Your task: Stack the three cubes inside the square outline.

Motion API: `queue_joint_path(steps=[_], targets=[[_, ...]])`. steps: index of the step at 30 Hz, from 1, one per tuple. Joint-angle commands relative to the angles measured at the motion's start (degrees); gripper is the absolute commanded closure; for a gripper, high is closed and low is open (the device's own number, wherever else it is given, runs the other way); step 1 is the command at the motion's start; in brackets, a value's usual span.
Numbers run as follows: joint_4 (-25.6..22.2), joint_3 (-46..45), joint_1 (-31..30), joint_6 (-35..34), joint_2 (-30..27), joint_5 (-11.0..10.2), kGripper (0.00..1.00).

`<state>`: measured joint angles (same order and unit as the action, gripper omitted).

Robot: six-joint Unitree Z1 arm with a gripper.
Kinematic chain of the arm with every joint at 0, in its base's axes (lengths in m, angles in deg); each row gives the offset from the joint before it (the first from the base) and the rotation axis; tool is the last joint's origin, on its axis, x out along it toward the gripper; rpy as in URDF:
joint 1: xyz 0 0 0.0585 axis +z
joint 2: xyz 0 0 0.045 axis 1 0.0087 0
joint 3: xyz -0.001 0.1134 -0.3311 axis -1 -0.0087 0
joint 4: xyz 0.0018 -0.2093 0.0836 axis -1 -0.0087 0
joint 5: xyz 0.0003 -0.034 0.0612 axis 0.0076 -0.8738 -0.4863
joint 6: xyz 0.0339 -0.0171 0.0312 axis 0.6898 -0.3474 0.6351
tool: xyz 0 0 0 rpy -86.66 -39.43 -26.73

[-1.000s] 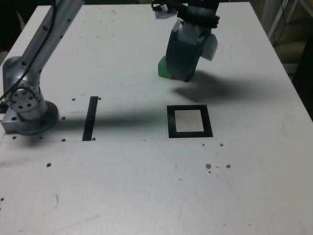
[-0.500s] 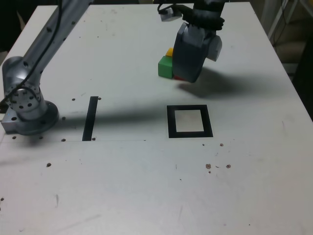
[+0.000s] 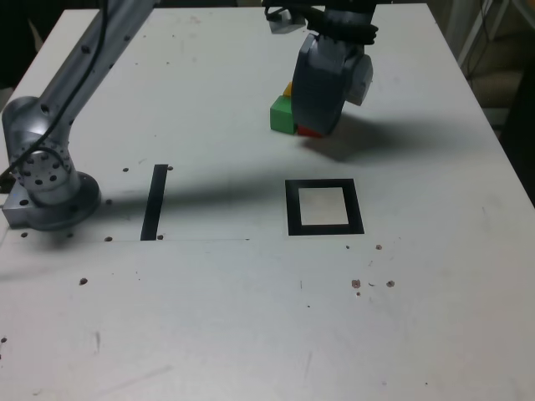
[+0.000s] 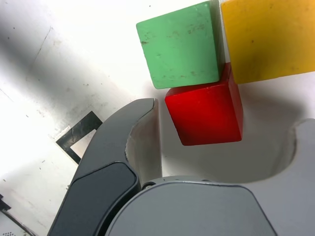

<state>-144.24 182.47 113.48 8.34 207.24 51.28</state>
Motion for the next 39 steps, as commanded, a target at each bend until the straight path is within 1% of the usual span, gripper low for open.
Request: queue_joint_path(steps=[1, 4, 7, 10, 12, 16, 29, 39], targets=[[-0.5, 0.2, 0.1, 0.1, 0.5, 0.2, 0.24], [-0.5, 0.1, 0.2, 0.1, 0.8, 0.5, 0.33], [-0.3, 0.1, 0.2, 0.4, 1.1, 0.6, 0.46], [0.1, 0.1, 0.2, 0.9, 1.3, 0.0, 0.58], [0.5, 0.2, 0.2, 1.2, 1.3, -0.5, 0.63], [0.5, 0.3, 0.2, 1.2, 1.3, -1.1, 0.63], [0.4, 0.2, -0.6, 1.6, 0.7, -1.4, 0.63], [0.3, -1.7, -3.5, 4.3, -2.1, -2.8, 0.63]])
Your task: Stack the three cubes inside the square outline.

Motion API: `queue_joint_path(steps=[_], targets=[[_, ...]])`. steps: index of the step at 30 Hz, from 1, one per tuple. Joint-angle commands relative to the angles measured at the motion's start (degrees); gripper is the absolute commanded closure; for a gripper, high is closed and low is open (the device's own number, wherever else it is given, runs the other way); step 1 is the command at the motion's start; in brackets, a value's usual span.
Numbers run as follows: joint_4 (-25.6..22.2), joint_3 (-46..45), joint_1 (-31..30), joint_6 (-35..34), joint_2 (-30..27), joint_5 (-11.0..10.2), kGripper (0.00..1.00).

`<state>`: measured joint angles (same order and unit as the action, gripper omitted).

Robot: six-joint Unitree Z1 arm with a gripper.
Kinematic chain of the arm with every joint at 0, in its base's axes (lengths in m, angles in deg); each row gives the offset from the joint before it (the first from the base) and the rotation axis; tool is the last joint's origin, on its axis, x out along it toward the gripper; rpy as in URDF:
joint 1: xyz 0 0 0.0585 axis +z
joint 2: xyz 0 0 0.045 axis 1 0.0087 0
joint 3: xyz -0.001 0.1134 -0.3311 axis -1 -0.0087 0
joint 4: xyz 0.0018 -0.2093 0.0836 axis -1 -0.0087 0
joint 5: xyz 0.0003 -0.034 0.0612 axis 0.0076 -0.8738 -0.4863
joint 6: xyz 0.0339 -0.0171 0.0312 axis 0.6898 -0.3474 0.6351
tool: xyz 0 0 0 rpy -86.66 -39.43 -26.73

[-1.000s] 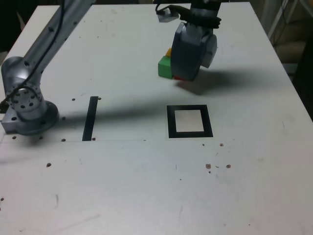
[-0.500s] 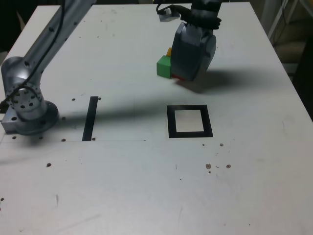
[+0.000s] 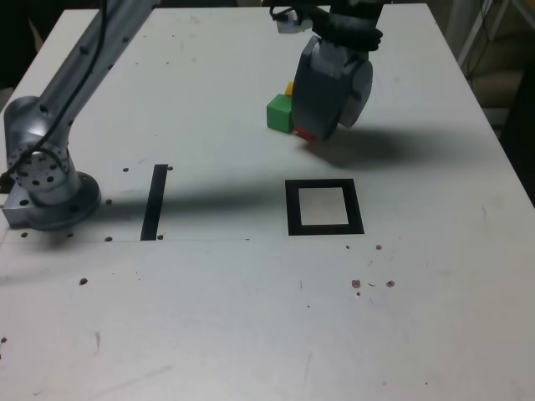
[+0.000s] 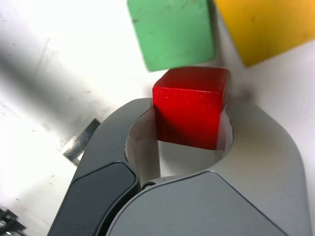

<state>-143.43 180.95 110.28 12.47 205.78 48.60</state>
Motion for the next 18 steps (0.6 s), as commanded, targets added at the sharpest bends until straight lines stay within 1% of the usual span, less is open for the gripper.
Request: queue_joint_path(steps=[1, 6, 18], targets=[[-0.5, -0.5, -0.8, 0.4, -1.1, -0.3, 0.63], [-0.5, -2.0, -3.5, 2.8, -3.1, -1.1, 0.63], [-1.0, -6.5, -11.7, 14.5, -9.2, -2.1, 0.63]])
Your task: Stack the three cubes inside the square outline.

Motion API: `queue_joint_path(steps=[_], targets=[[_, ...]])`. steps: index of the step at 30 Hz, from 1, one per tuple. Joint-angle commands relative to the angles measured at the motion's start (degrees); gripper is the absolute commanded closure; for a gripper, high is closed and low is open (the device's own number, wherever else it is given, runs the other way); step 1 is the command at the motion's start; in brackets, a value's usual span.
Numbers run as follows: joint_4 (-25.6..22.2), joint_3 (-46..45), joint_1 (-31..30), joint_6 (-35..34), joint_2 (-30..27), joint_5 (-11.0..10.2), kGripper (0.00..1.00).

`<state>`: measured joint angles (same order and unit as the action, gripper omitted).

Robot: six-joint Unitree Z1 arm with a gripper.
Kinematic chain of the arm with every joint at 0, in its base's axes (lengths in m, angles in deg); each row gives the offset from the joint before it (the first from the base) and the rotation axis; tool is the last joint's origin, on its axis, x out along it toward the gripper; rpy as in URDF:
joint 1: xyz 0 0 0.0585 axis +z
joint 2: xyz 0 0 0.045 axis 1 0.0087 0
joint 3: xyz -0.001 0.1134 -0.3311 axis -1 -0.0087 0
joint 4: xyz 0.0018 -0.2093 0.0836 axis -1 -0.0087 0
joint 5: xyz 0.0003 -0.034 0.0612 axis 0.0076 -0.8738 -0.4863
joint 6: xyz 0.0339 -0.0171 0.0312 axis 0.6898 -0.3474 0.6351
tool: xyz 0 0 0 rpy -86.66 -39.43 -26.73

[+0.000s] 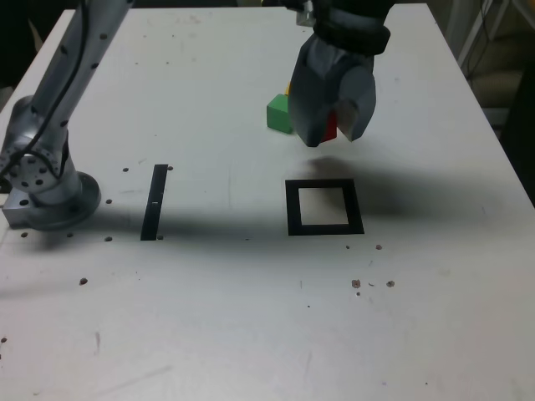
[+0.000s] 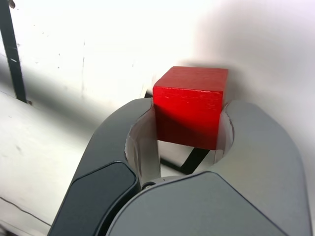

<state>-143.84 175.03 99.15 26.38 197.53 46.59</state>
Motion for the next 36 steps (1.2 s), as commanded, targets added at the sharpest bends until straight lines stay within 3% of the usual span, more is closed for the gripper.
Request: queue_joint_path(steps=[1, 17, 36], targets=[[-0.6, -1.2, -1.3, 1.2, -1.4, -0.2, 0.63], [4.0, -9.3, -11.6, 3.0, -3.7, -0.8, 0.63], [8.6, -11.4, -13.5, 4.3, -1.3, -1.9, 0.63]])
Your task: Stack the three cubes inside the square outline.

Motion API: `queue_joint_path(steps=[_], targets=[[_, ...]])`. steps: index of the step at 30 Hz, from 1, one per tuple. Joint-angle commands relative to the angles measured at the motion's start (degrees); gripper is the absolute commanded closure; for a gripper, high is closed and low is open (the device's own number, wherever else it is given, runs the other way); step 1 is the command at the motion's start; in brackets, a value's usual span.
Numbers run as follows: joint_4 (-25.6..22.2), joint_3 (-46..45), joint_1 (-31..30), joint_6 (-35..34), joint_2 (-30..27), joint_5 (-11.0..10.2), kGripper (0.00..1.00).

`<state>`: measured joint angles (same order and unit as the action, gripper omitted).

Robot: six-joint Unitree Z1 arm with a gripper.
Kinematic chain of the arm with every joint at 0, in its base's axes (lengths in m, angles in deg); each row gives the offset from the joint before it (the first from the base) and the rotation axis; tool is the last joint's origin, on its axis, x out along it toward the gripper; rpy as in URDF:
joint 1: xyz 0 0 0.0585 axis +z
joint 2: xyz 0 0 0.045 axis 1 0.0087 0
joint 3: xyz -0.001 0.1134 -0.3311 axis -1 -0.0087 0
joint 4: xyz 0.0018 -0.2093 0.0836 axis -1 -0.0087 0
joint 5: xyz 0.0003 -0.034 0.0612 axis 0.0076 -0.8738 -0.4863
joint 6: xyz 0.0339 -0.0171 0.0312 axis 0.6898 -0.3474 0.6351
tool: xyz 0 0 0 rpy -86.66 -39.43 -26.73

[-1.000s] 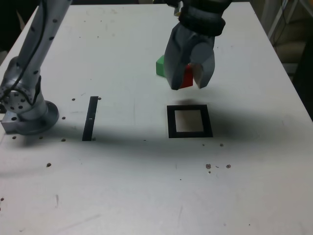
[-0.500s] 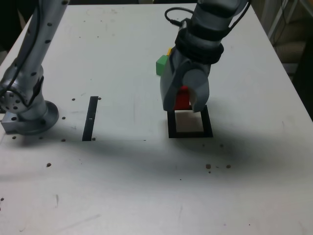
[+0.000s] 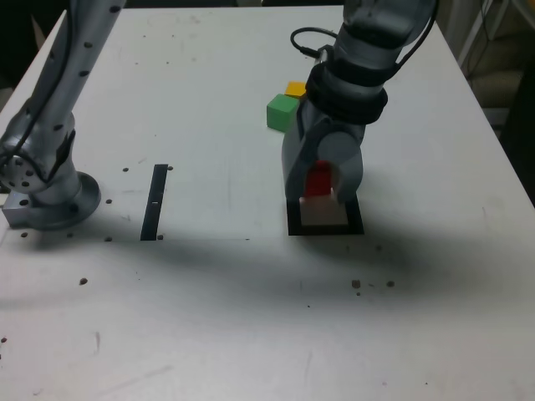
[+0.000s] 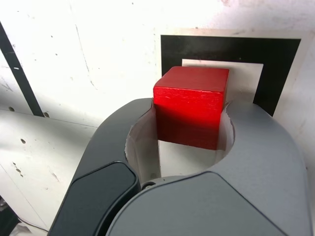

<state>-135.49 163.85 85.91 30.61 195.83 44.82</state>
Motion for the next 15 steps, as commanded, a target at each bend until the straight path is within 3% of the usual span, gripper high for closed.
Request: queue_joint_path(steps=[1, 15], targets=[[0.4, -0.3, -0.4, 0.1, 0.5, -0.1, 0.63], [1.7, -0.7, -1.9, 0.0, 1.5, 0.0, 0.63]])
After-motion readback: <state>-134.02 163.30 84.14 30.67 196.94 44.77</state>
